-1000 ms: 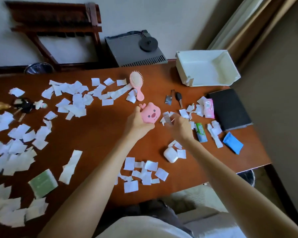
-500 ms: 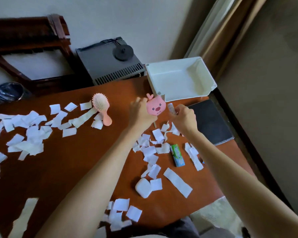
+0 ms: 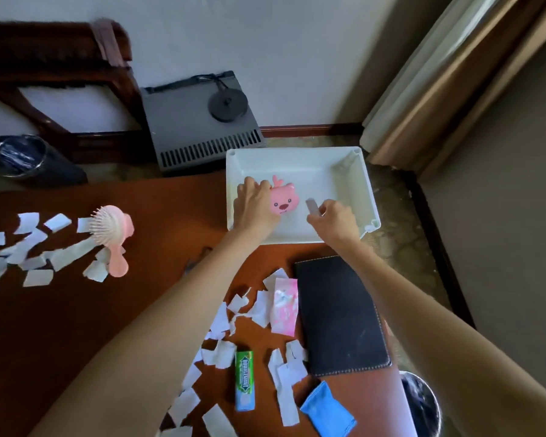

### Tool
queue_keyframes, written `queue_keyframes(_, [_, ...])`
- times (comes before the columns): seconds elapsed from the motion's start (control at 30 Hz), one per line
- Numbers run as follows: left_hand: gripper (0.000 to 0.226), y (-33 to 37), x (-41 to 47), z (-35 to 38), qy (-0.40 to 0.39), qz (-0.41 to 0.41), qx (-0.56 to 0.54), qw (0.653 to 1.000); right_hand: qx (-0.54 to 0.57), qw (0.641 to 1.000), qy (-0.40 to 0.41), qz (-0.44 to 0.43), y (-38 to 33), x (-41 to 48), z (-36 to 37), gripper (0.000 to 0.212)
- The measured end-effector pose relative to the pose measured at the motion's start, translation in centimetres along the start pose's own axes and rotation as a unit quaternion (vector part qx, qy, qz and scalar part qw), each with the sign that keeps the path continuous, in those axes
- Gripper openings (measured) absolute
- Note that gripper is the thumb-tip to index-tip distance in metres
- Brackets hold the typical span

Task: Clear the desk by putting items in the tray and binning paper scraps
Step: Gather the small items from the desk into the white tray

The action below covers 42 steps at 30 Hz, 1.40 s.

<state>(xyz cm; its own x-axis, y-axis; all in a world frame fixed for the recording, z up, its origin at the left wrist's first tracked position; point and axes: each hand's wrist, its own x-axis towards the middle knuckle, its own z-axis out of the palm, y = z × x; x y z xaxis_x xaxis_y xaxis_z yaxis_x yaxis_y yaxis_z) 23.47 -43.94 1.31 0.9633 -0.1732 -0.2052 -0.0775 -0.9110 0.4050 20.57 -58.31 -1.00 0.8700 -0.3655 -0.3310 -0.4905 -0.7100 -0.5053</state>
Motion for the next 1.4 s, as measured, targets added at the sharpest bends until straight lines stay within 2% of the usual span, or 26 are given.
queue_keyframes(0.1, [0.046, 0.2, 2.3, 1.0, -0.01, -0.002, 0.051, 0.999, 0.004, 1.0, -0.029, 0.006, 0.0, 1.9, 0.7, 0.04])
queue_keyframes(0.2, [0.043, 0.1, 4.4, 1.9, -0.006, -0.006, 0.052, 0.999, 0.011, 0.998, -0.056, 0.01, -0.1, 3.5, 1.6, 0.033])
queue_keyframes(0.4, [0.065, -1.0, 7.3, 3.7, -0.003, -0.013, 0.024, 1.0, 0.03, 0.998, -0.048, 0.016, 0.0, 6.3, 3.2, 0.026])
queue_keyframes(0.5, [0.074, -1.5, 7.3, 4.1, 0.067, 0.01, 0.042, 0.997, 0.036, 0.999, -0.032, 0.011, 0.2, 6.8, 3.8, 0.025])
queue_keyframes(0.57, [0.069, -1.9, 7.2, 4.5, 0.118, 0.025, 0.058, 0.991, 0.04, 0.999, -0.024, -0.002, 0.2, 7.0, 4.3, 0.025])
queue_keyframes(0.67, [0.058, -2.4, 7.4, 5.2, 0.145, 0.011, 0.073, 0.987, 0.061, 0.998, -0.011, -0.01, 0.0, 7.3, 5.0, 0.022])
queue_keyframes(0.77, [0.055, -2.4, 7.6, 5.0, 0.127, -0.004, 0.037, 0.991, 0.086, 0.996, -0.002, 0.0, -0.5, 7.7, 5.4, 0.024])
queue_keyframes(0.87, [0.04, -2.6, 7.9, 5.0, 0.092, -0.067, 0.005, 0.993, 0.099, 0.995, 0.006, 0.005, -1.0, 8.2, 5.5, 0.032])
queue_keyframes(0.97, [0.031, -2.8, 8.2, 5.3, 0.088, -0.083, -0.003, 0.993, 0.107, 0.994, -0.004, 0.001, -1.5, 8.7, 5.6, 0.031])
queue_keyframes(1.13, [0.033, -2.9, 8.5, 5.4, 0.083, -0.086, -0.023, 0.993, 0.104, 0.994, -0.021, -0.026, -2.4, 9.4, 5.2, 0.033])
queue_keyframes(1.3, [0.035, -2.8, 8.6, 5.6, 0.076, -0.099, -0.064, 0.99, 0.107, 0.993, -0.016, -0.049, -2.5, 9.2, 5.2, 0.032])
queue_keyframes(1.4, [0.041, -2.7, 8.4, 5.6, 0.062, -0.108, -0.105, 0.987, 0.096, 0.994, 0.003, -0.054, -2.3, 8.6, 5.1, 0.039])
